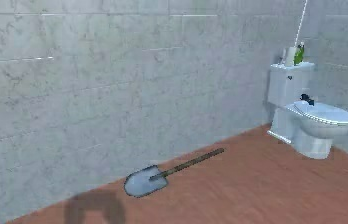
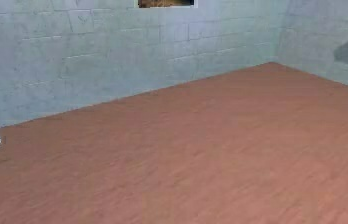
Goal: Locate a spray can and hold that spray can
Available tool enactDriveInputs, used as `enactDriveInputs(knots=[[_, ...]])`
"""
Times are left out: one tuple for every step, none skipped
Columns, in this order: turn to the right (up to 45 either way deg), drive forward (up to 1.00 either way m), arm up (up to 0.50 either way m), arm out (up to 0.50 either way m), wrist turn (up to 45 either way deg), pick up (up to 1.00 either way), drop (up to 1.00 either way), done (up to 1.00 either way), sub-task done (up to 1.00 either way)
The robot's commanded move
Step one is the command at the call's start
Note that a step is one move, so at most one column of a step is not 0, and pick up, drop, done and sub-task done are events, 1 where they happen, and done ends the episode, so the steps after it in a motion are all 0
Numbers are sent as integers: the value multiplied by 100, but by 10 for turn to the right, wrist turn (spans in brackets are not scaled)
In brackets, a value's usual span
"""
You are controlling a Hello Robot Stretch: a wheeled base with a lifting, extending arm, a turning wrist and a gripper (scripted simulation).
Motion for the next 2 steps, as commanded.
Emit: enactDriveInputs(knots=[[390,0,0,0,0,0,0,0,0],[0,100,0,0,0,0,0,0,0]])
